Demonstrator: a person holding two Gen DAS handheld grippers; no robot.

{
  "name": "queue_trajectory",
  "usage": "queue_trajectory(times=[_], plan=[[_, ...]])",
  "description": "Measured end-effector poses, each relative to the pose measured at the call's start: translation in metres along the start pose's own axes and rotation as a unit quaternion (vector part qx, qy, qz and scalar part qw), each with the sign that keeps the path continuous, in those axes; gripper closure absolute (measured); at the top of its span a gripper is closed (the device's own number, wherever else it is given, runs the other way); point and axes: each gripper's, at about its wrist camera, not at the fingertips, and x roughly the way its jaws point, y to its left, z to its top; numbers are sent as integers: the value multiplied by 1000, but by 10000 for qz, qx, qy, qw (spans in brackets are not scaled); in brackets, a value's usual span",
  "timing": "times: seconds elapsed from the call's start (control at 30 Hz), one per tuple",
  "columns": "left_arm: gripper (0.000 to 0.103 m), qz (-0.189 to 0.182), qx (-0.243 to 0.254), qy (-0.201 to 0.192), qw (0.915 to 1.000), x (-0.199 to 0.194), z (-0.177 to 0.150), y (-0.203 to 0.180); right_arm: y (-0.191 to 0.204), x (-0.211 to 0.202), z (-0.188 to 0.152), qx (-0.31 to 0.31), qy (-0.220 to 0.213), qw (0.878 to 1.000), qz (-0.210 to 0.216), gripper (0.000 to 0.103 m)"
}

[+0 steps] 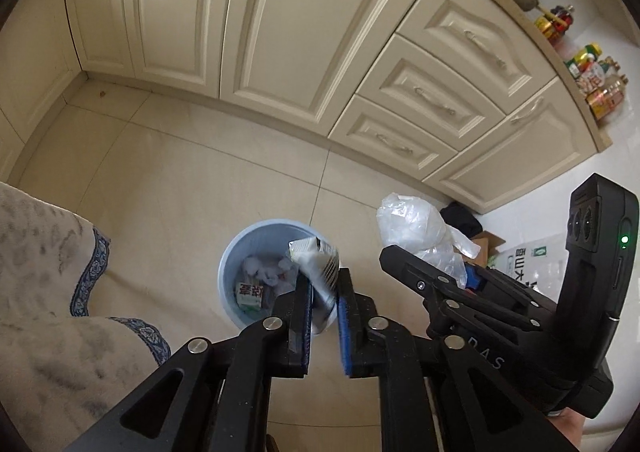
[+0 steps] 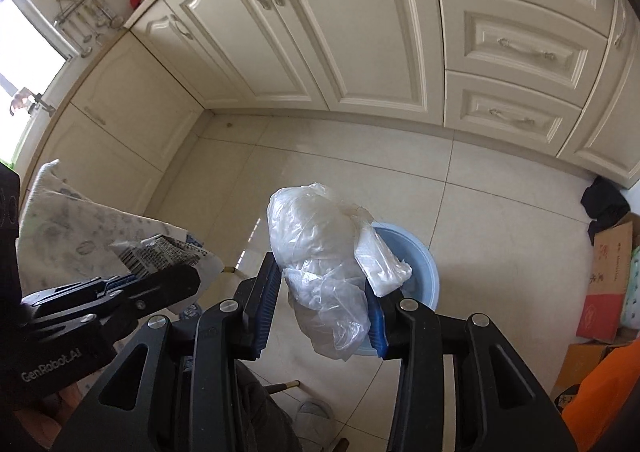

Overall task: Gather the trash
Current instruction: 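Open both grippers over the bin to drop the items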

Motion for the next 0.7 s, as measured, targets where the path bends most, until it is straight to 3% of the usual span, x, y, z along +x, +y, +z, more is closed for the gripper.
queue_trajectory(times=[0.03, 0.1, 0.17, 0.3, 0.37, 0.47, 0.7], plan=[[91, 42, -25, 36, 10000, 7, 5, 1, -4, 6, 0, 43, 43, 10000, -24, 59], [75, 141, -105, 130, 9998, 22, 8, 3, -14, 16, 1, 178, 119, 9997, -122, 45], [46, 309, -184, 119, 9993, 28, 11, 5, -23, 23, -1, 326, 172, 9992, -161, 32], [36, 482, -341, 66, 9982, 31, 9, 8, -37, 27, -8, 570, 196, 9980, -177, 12], [25, 565, -357, -18, 9978, 26, 3, 6, -40, 25, -11, 688, 169, 9972, -229, 2], [11, 635, -345, -164, 9972, 11, -8, 2, -45, 20, -14, 906, 108, 9956, -230, 0], [8, 532, -346, -551, 9965, -49, -42, -4, -30, -4, -11, 905, -43, 9955, -260, 0]])
